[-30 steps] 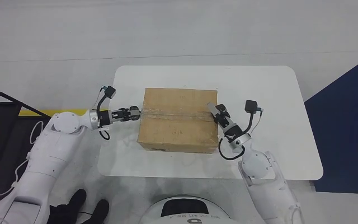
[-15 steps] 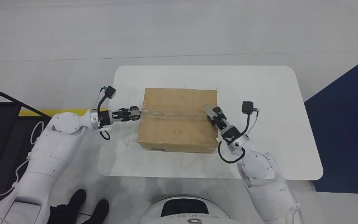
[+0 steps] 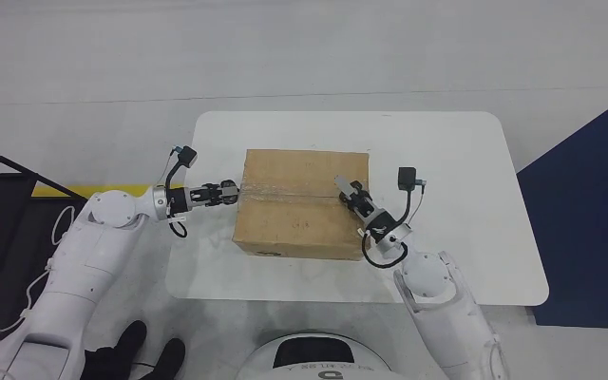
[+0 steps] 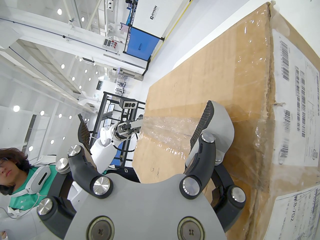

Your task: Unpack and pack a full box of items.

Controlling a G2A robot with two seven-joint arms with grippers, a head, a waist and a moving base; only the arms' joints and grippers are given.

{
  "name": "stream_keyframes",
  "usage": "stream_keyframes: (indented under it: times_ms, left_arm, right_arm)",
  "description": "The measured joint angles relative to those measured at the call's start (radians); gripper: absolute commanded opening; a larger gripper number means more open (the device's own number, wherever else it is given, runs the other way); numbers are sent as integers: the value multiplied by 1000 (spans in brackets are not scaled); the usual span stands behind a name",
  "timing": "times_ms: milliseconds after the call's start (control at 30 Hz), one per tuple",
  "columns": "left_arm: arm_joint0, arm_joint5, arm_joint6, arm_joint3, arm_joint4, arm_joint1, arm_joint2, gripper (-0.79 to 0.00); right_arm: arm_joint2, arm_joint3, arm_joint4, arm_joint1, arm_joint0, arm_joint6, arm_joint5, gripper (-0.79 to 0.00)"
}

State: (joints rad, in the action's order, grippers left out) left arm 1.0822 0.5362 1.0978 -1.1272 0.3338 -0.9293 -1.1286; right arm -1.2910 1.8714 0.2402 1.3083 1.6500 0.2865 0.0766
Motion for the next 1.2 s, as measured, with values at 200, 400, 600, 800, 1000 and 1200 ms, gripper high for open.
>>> stream_keyframes:
  times_ms: [200,400,600,800,1000,1200]
  left_arm:
    - [0,0,0,0,0,0,0,-785]
    - [0,0,0,0,0,0,0,-785]
    - [0,0,0,0,0,0,0,-785]
    - [0,0,0,0,0,0,0,-785]
    - [0,0,0,0,0,0,0,-785]
    - [0,0,0,0,0,0,0,-785]
  right_arm:
    - [31,-25,-32,3,-34,49,-45,0]
    - [123,-96,-79,18,-168,139,-187,0]
    - [181,-126,-119,30,-238,152,-226,0]
    - [228,-170,-192,44,-299,165,-253,0]
    - [285,-232,-242,62,-363,141,-271,0]
    - [361,-305,-260,87,-443,121,-305,0]
